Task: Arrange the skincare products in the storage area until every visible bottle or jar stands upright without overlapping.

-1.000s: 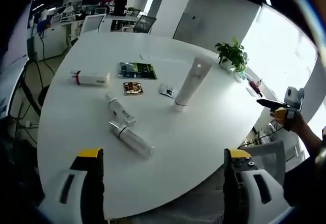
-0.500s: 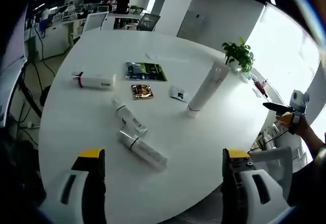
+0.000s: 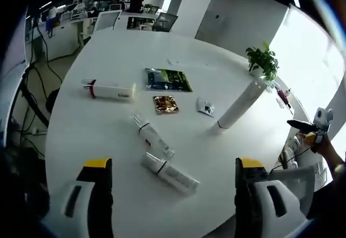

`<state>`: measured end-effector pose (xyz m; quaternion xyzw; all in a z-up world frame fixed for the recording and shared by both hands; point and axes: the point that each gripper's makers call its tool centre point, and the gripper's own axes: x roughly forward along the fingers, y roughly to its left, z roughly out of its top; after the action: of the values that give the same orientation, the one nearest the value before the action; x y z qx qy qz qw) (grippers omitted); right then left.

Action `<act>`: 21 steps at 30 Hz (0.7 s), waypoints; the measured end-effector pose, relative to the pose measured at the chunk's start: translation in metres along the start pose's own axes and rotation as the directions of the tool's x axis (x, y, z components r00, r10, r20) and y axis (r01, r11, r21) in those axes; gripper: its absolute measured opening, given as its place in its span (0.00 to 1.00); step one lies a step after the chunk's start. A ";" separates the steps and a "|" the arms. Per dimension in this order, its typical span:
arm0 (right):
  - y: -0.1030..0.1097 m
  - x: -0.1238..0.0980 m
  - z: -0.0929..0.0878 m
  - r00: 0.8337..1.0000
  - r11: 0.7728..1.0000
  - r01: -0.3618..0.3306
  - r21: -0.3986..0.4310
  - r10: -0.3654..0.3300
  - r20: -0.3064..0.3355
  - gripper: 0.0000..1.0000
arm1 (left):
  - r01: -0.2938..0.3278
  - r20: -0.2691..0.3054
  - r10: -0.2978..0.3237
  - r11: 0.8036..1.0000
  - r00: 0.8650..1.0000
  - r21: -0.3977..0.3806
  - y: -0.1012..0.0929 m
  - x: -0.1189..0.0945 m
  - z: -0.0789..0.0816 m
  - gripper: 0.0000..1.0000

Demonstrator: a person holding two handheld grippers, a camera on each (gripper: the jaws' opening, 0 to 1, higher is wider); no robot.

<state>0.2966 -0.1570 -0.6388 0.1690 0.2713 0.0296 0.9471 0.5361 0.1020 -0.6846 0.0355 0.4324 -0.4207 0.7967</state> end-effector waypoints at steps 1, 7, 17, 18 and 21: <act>0.000 0.000 -0.001 1.000 1.000 0.000 0.004 0.000 -0.003 0.93 | 0.002 -0.001 -0.002 1.000 1.000 -0.012 0.001 0.002 0.001 0.88; -0.006 0.001 -0.004 1.000 1.000 0.008 0.017 -0.008 -0.007 0.93 | 0.000 -0.002 0.000 0.999 1.000 -0.054 0.013 0.012 0.013 0.87; -0.007 0.008 -0.008 1.000 1.000 0.006 0.030 -0.005 -0.015 0.94 | -0.006 -0.005 0.006 0.998 1.000 -0.057 0.026 0.029 0.042 0.87; -0.007 0.008 -0.008 1.000 0.999 0.005 0.033 -0.005 -0.013 0.94 | -0.007 -0.008 0.006 0.999 1.000 -0.053 0.028 0.033 0.045 0.87; -0.010 0.008 -0.010 1.000 0.999 0.009 0.039 -0.008 -0.018 0.94 | -0.008 -0.034 0.007 1.000 0.999 -0.024 0.035 0.041 0.050 0.87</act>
<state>0.2982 -0.1618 -0.6544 0.1859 0.2809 0.0217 0.9413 0.6048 0.0770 -0.6938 0.0348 0.4506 -0.4120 0.7912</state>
